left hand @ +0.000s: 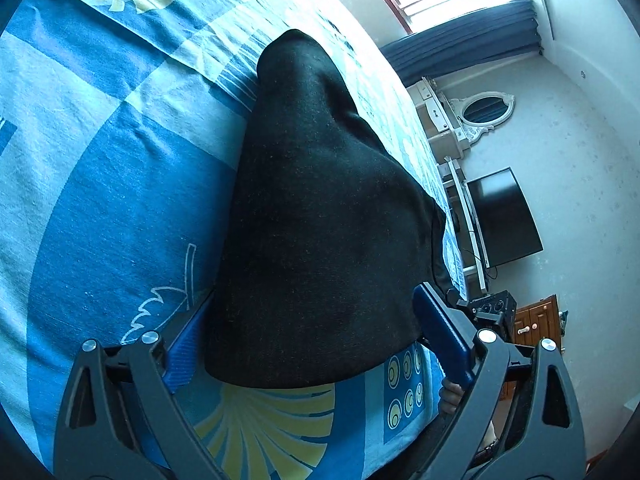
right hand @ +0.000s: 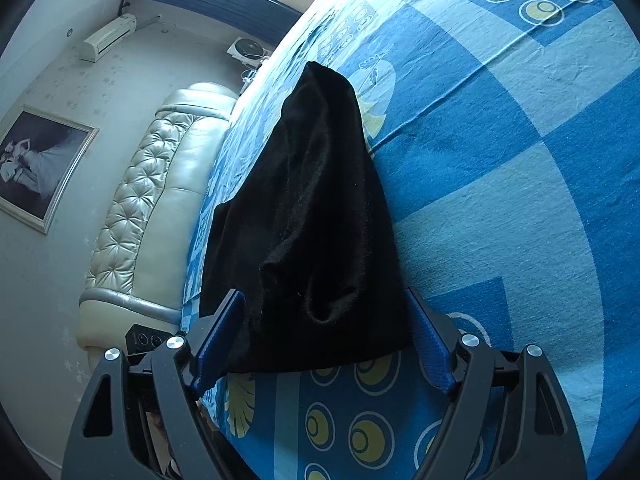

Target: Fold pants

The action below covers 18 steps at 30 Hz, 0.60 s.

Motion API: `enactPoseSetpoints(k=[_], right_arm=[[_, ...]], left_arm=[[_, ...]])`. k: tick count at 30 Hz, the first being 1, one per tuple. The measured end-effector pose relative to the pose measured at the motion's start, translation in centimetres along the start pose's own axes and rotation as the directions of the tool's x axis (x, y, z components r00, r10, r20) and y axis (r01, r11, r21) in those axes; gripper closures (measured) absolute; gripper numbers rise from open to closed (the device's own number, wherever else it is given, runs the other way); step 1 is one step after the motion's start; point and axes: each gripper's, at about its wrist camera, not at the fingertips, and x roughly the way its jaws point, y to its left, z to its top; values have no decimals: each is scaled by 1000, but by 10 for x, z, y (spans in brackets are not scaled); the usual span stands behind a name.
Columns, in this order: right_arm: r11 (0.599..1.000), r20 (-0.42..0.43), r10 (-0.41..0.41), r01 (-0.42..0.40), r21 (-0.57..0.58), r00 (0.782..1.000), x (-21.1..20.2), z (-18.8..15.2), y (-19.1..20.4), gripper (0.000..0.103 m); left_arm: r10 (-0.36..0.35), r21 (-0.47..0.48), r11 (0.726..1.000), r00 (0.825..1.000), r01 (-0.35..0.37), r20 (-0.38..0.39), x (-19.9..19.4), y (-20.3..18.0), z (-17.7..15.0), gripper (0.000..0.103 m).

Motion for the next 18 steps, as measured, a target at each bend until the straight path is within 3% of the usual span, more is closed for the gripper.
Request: enactPoseSetpoints(k=[2, 7, 18], right_arm=[[1000, -8, -17, 17, -16, 1000, 3, 0, 3, 24], [992, -26, -110, 108, -59, 994, 12, -3, 9, 46], [992, -9, -120, 120, -36, 993, 6, -5, 9, 55]], left_arm=[[89, 52, 995, 996, -89, 0, 5, -4, -2, 37], [113, 62, 992, 993, -114, 19, 5, -4, -3, 48], [172, 128, 976, 984, -177, 44, 6, -14, -4, 52]])
